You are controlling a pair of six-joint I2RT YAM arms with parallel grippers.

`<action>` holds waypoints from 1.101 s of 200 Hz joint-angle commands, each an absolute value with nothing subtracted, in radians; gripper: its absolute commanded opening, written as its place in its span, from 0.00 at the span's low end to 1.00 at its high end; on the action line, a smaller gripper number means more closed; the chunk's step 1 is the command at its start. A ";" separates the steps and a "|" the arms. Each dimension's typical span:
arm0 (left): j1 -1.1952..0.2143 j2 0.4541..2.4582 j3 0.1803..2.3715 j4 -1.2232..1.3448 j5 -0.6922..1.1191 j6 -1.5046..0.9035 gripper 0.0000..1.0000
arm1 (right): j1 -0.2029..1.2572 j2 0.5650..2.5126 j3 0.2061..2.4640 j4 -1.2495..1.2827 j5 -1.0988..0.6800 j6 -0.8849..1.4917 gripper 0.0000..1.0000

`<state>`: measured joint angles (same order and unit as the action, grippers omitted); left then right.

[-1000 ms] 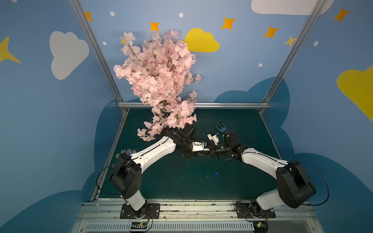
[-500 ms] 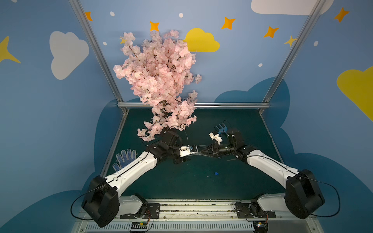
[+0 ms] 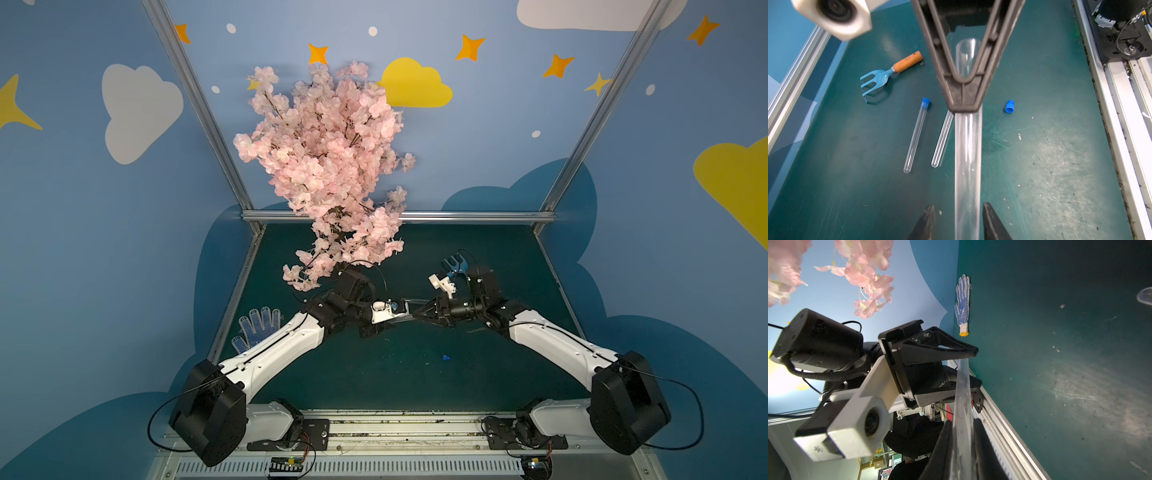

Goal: Insert stoppers into test tubes
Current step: Pick up the test tube at the center of the board.

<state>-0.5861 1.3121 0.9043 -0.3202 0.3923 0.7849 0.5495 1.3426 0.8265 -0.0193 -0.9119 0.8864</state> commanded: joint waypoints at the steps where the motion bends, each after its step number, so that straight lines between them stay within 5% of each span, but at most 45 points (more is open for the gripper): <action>1: -0.584 1.324 0.900 -0.321 0.410 0.805 0.39 | 0.558 1.322 0.837 0.025 -0.933 0.909 0.05; 131: -0.585 1.306 0.909 -0.337 0.450 0.825 0.02 | 0.557 1.341 0.830 0.016 -0.908 0.910 0.07; 140: -0.584 1.300 0.907 -0.337 0.450 0.828 0.02 | 0.557 1.342 0.832 0.017 -0.909 0.908 0.15; 158: -0.584 1.301 0.904 -0.336 0.418 0.825 0.02 | 0.547 1.320 0.831 0.006 -0.909 0.889 0.51; 170: -0.583 1.305 0.907 -0.356 0.397 0.826 0.02 | 0.527 1.287 0.830 -0.008 -0.904 0.863 0.66; 199: -0.584 1.293 0.893 -0.371 0.327 0.801 0.02 | 0.425 1.158 0.801 -0.110 -0.861 0.781 0.74; 220: -0.583 1.268 0.859 -0.369 0.261 0.782 0.02 | 0.373 1.085 0.850 -0.435 -0.651 0.535 0.75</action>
